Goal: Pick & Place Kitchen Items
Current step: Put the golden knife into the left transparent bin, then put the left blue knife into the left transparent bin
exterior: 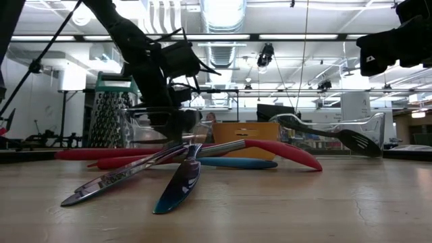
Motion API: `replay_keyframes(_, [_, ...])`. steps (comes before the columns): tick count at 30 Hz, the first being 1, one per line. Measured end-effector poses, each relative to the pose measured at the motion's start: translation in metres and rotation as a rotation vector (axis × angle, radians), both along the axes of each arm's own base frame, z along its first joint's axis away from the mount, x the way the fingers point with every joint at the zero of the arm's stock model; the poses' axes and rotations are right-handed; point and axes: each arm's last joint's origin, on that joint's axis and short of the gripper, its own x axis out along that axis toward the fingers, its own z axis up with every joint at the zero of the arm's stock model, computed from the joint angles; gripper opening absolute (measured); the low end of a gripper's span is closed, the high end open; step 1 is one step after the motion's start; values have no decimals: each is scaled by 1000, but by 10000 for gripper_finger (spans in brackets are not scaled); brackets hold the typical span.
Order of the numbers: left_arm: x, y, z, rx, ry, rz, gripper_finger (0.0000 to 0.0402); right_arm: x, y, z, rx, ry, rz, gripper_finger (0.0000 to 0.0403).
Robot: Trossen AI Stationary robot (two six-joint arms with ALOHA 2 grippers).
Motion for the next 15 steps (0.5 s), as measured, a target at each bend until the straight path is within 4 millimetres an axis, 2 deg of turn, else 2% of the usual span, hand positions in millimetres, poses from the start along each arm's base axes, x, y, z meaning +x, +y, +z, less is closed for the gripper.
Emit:
replay_keyframes(6, [0, 0, 1, -1, -2, -1, 72, 0, 0, 0, 1, 0, 0, 8])
replay_keyframes(15, [-1, 0, 2, 10, 12, -21, 129, 0, 0, 0, 0, 0, 0, 8])
